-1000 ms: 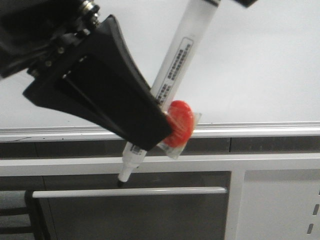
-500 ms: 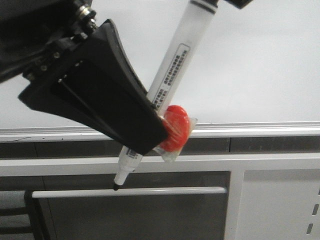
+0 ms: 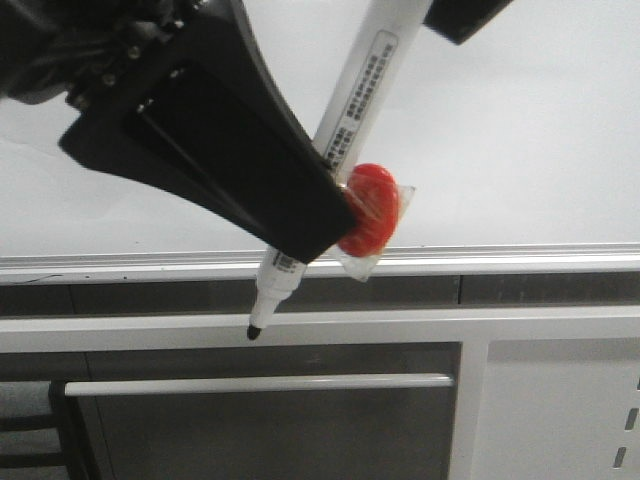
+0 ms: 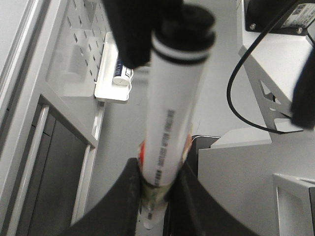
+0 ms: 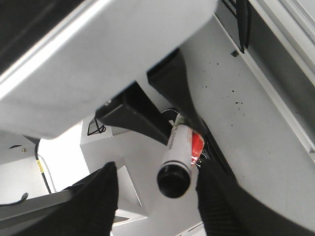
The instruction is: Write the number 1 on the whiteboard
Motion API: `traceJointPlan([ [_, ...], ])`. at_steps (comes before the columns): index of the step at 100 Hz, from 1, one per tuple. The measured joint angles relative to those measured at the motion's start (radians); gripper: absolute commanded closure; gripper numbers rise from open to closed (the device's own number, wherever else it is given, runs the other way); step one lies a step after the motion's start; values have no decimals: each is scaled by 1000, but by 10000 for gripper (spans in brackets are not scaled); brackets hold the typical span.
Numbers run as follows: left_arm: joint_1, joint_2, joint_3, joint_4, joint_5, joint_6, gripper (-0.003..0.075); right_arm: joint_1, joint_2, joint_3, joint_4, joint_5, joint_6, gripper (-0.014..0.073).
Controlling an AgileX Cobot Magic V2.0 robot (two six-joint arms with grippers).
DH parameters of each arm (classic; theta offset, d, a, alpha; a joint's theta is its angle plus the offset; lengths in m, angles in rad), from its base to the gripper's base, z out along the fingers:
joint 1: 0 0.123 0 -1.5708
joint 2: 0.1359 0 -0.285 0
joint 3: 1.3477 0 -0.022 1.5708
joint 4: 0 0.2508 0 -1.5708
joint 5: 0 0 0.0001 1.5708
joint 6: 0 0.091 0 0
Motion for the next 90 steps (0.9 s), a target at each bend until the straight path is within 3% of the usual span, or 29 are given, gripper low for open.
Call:
traceJointPlan([
  [36,0,0,0,5,16,-2,741,0,2,0,-16,-4,0,660],
  [61,-1,0,0,5,16,-4,727,0,2,0,-18,-4,0,665],
  [70,-1,0,0,5,18,-4,631,0,2,0,-18,-4,0,664],
  [85,-1,0,0,4,18,-4,325,0,2,0,-15,-4,0,649],
  [90,-1,0,0,0,12,-9,271,0,2,0,-10,-4,0,638],
])
